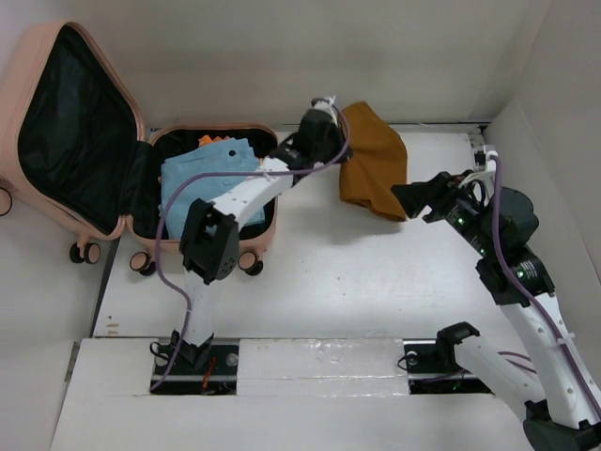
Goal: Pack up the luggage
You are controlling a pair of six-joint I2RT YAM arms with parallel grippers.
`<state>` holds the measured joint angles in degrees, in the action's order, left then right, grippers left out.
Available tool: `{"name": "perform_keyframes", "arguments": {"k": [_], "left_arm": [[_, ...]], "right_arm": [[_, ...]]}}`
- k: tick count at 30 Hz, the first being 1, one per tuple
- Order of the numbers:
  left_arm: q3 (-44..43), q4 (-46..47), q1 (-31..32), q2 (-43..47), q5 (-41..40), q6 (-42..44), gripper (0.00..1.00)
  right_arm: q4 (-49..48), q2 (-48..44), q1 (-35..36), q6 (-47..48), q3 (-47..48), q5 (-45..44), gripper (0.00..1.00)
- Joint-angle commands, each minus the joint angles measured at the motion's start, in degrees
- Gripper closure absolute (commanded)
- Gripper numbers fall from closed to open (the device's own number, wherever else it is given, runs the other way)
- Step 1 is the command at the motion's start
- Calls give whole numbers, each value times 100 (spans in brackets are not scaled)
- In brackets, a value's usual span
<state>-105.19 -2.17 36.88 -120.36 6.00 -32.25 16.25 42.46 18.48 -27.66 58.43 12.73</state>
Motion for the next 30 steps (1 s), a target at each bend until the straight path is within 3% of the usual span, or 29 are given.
{"name": "perform_keyframes", "arguments": {"k": [1, 5, 8, 9, 15, 22, 30], "left_arm": [[-1004, -1038, -611, 1285, -2, 1053, 100], [-470, -1137, -1680, 2407, 50, 1046, 100], [619, -821, -2420, 2990, 444, 704, 100], [874, -733, -2971, 3235, 820, 616, 100], [2387, -451, -4792, 3589, 1342, 544, 100], [3241, -555, -5077, 3589, 842, 369, 100], [4303, -1013, -5077, 4474, -835, -255, 100]], "right_arm": [[-69, -71, 42, 59, 212, 124, 30], [-17, -124, 42, 112, 212, 124, 30], [-17, -176, 94, 112, 212, 239, 30], [-17, -176, 94, 112, 212, 317, 30], [-17, -229, 94, 217, 265, 449, 30], [36, -282, 94, 217, 265, 502, 29], [-297, -97, 208, 164, 28, 845, 28]]}}
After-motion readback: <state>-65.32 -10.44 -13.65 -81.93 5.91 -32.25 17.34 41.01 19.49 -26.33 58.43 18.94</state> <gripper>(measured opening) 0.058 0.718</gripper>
